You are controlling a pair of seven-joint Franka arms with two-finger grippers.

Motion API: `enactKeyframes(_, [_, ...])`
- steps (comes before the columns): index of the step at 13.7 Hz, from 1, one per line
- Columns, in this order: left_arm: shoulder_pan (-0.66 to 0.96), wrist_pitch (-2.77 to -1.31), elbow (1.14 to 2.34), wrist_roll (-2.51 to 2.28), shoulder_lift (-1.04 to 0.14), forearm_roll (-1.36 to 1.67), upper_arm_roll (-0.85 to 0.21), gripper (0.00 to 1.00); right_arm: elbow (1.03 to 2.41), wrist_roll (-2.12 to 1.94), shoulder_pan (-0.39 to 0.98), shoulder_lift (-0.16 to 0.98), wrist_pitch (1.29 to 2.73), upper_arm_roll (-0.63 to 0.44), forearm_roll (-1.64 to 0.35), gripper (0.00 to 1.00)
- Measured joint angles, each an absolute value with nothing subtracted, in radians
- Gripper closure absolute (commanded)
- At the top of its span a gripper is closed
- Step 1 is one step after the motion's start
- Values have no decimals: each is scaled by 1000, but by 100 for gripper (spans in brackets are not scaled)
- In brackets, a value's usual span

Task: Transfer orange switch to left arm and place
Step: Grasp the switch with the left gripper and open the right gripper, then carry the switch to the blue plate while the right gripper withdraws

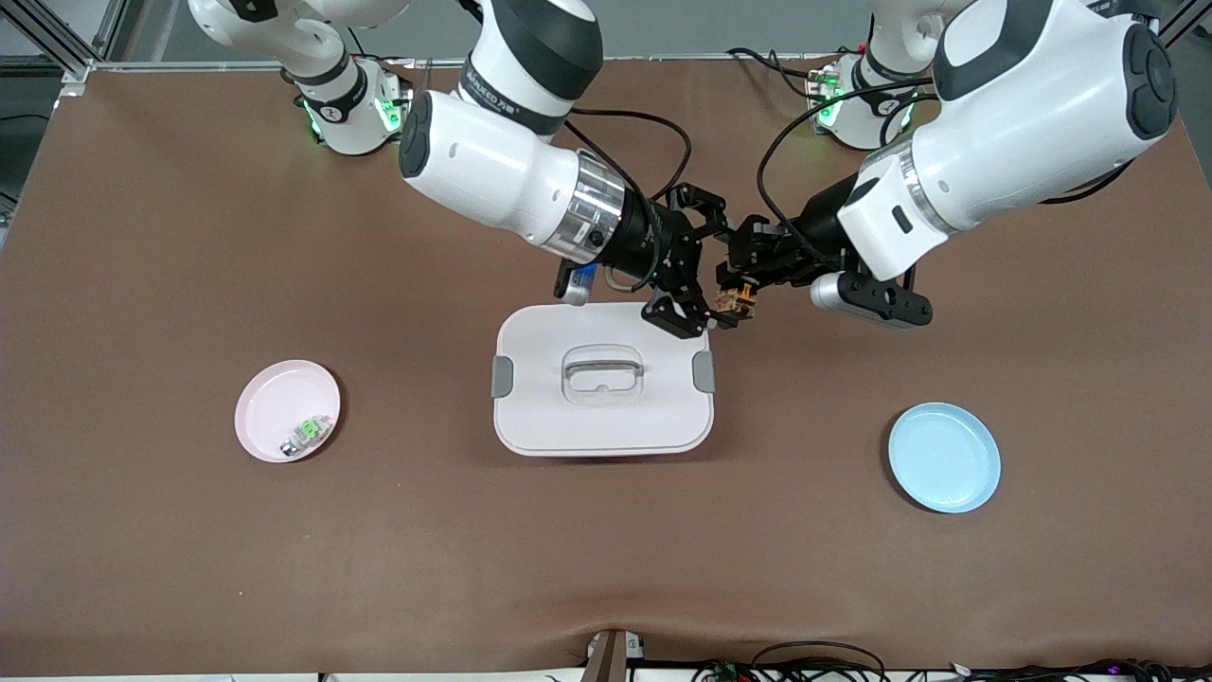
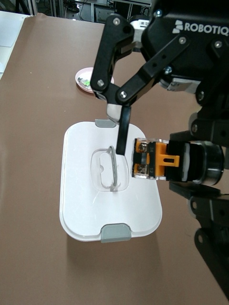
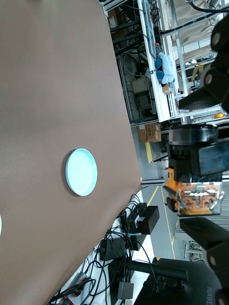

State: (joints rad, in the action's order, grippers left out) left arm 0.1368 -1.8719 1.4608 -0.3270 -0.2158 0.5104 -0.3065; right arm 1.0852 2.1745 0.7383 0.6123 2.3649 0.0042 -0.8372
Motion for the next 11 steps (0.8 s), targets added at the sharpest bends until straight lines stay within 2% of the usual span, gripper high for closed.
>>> enactKeyframes(6, [131, -1871, 1461, -327, -216, 466, -301, 100, 1085, 2131, 739, 613, 2362, -1, -767, 0])
enactKeyframes(11, [100, -1851, 1461, -314, -216, 393, -297, 100, 1084, 1845, 706, 614, 2199, -8, -760, 0])
